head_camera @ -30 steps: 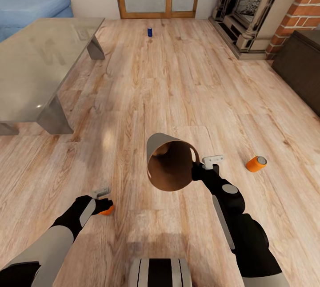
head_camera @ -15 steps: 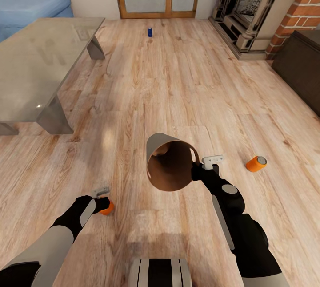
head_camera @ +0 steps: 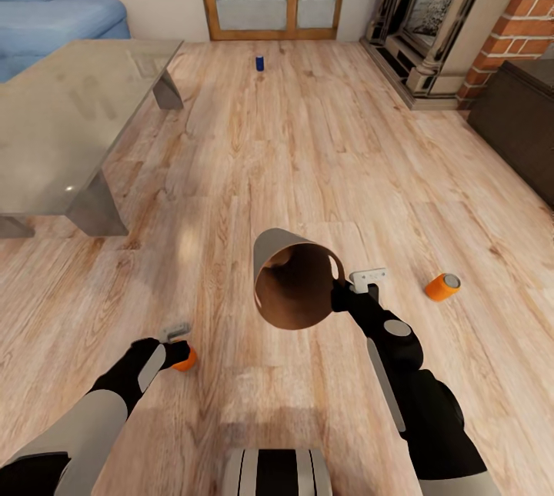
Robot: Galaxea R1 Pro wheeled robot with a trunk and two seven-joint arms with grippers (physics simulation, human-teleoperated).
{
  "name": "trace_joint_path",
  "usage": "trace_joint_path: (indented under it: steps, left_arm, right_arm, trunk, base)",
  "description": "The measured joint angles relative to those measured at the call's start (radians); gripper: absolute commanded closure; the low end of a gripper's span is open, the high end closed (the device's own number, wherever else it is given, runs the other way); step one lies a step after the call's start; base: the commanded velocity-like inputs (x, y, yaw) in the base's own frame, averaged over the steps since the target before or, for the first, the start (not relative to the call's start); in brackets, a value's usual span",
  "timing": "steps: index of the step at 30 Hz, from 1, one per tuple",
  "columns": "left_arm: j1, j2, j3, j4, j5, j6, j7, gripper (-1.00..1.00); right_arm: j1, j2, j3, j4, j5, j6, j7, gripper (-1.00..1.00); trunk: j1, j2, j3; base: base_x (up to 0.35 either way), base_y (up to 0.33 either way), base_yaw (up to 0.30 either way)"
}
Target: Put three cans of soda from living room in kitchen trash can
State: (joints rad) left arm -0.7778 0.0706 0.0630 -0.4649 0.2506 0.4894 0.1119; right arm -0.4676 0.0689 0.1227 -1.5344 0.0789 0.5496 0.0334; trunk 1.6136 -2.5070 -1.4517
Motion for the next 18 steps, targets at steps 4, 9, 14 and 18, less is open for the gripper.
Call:
trace_joint_path:
  steps: [4,9,14,18]
  left_arm:
    - [0.000,0.000,0.000,0.000,0.001,0.000,-0.001,1.00]
    - [0.000,0.000,0.000,0.000,0.000,0.000,-0.002,1.00]
    - [0.000,0.000,0.000,0.000,0.001,0.000,-0.002,1.00]
    - [0.000,0.000,0.000,-0.002,0.003,-0.001,-0.004,1.00]
  right_arm:
    - [0.000,0.002,0.001,0.002,-0.002,-0.004,0.000,1.00]
    - [0.000,0.004,0.001,0.003,-0.003,-0.005,0.000,1.00]
    - [0.000,0.004,0.001,0.003,-0.003,-0.005,0.000,1.00]
    - [0.000,0.006,0.001,0.004,-0.003,-0.003,0.000,1.00]
  trunk:
    - [-0.002,0.001,0.015]
    - [-0.004,0.002,0.035]
    - [-0.006,0.003,0.054]
    - [-0.008,0.004,0.070]
  base:
    - [0.000,0.000,0.000]
    - [0.000,0.000,0.000]
    - [0.000,0.000,0.000]
    - [0.000,0.000,0.000]
